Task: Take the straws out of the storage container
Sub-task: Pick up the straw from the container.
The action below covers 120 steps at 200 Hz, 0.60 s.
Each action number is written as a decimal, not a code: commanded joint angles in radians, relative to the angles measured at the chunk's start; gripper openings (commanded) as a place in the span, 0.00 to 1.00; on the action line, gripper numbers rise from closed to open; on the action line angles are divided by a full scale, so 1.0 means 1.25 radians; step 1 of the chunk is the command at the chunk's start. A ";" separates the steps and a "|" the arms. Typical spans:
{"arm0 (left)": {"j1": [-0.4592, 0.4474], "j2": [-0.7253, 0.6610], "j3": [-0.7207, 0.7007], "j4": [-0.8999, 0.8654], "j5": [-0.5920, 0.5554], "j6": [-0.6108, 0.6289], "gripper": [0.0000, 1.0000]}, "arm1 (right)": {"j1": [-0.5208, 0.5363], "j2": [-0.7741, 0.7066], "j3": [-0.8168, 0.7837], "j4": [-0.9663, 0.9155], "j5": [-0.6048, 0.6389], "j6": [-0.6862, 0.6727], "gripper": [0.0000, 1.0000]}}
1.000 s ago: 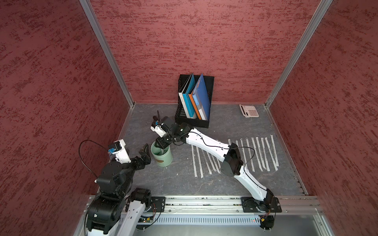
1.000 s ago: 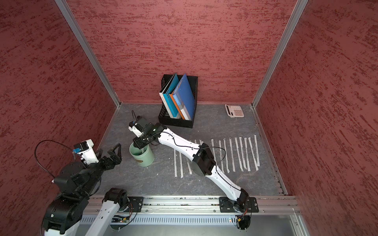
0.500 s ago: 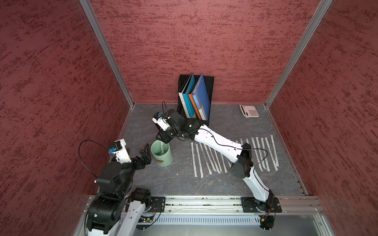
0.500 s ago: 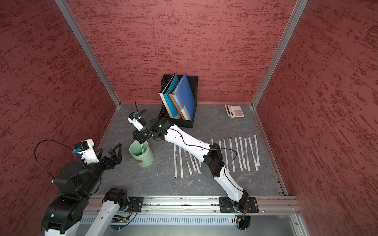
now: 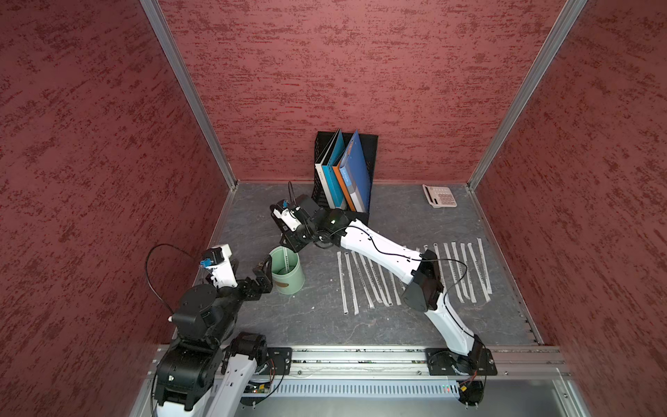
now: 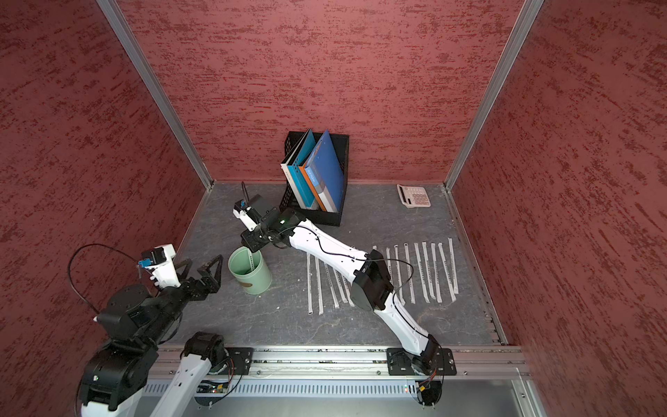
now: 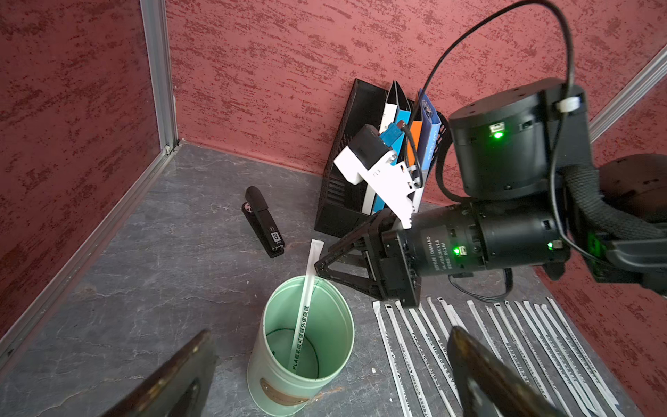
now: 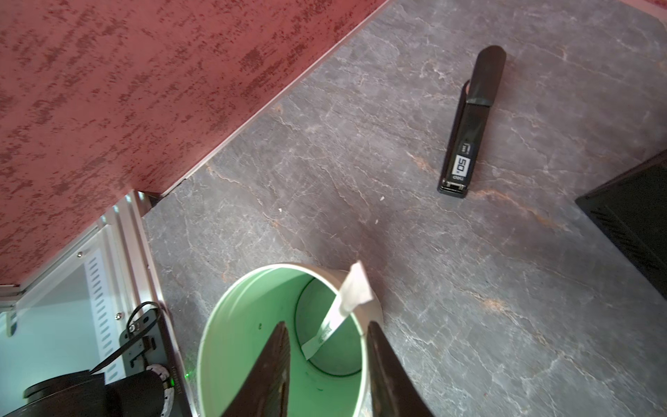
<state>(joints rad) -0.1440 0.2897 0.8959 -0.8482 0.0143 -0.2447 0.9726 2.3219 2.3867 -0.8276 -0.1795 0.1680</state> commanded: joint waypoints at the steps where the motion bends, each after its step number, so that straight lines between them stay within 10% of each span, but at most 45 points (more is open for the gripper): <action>1: 0.005 0.010 -0.008 0.025 0.023 0.020 1.00 | -0.010 0.020 0.004 0.029 -0.013 0.012 0.33; 87: 0.006 0.017 -0.009 0.025 0.015 0.023 1.00 | -0.028 0.056 0.026 0.064 -0.096 0.033 0.32; 120: 0.005 0.021 -0.009 0.023 0.013 0.024 1.00 | -0.032 0.056 0.026 0.077 -0.109 0.038 0.14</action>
<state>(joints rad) -0.1440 0.3038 0.8955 -0.8440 0.0254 -0.2291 0.9394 2.3836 2.3890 -0.7792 -0.2836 0.2043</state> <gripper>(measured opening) 0.996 0.186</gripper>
